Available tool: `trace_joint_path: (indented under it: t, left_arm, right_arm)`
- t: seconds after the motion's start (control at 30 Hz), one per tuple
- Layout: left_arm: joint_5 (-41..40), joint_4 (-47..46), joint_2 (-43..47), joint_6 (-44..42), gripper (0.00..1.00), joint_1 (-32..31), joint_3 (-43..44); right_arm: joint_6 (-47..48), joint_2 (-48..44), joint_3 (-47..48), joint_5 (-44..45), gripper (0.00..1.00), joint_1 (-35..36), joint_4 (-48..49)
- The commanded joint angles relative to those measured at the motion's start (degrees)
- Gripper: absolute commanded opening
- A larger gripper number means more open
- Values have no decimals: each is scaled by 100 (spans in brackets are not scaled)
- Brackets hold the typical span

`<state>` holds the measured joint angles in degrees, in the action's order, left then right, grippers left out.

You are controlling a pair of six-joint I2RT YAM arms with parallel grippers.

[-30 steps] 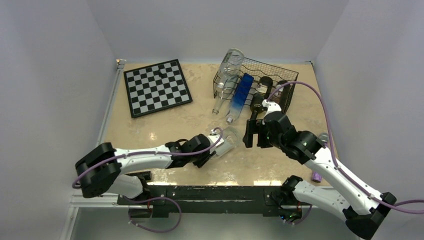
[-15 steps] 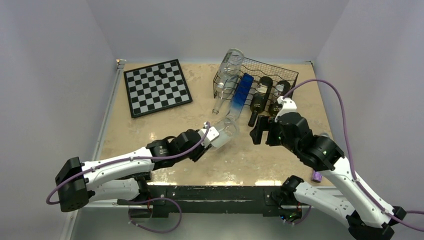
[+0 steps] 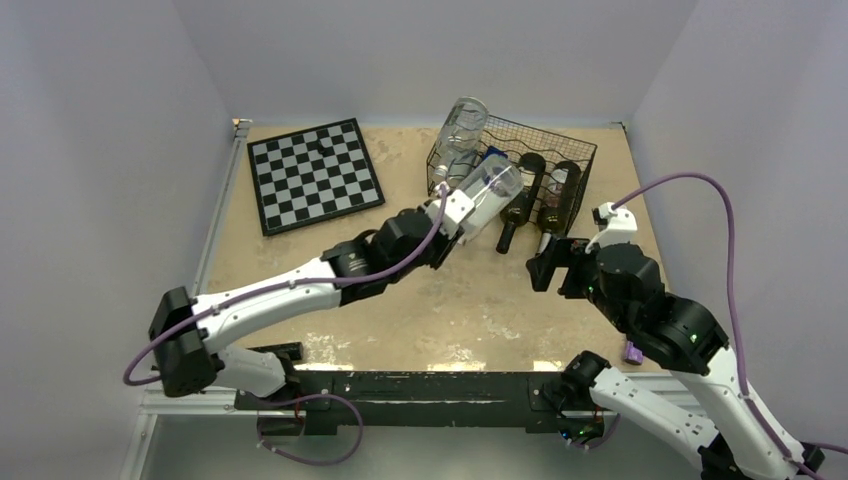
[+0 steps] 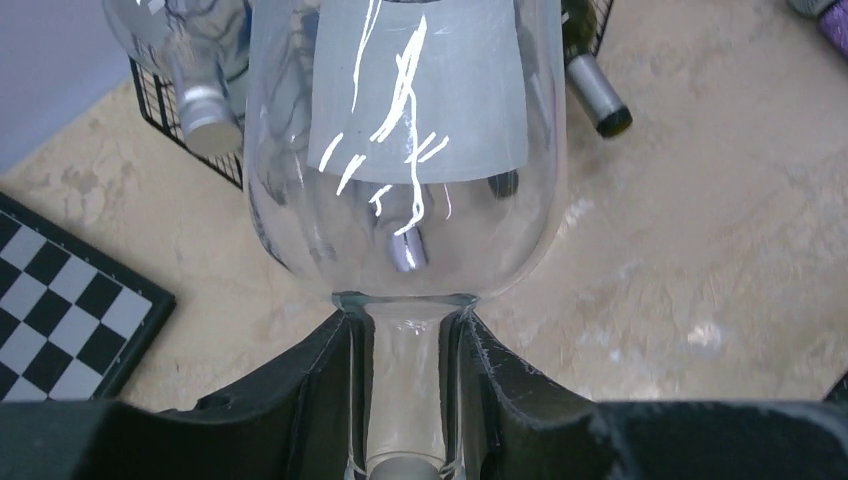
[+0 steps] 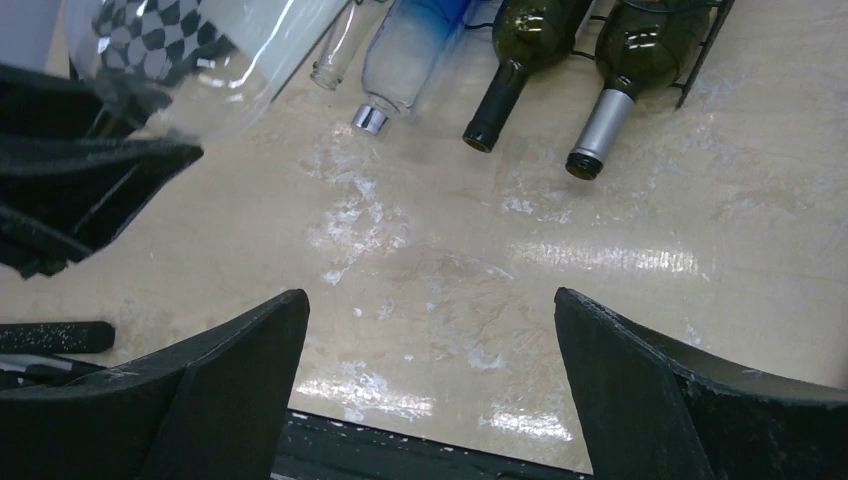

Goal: Put the wine bottle on the wine rack

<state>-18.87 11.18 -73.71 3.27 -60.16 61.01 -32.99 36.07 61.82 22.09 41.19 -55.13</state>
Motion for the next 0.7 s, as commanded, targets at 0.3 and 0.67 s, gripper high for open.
trace_joint_path:
  t: [0.3,0.67]
  left_arm:
    - [-524,-1589,-2978,1005,0,960,4043]
    - [-222,-1127,-4493,1703,0,1366,5626]
  right_arm:
    - [-242,-455,8,451,97,-14,-435]
    - [-234,-738,-30,680,98,-16,-717]
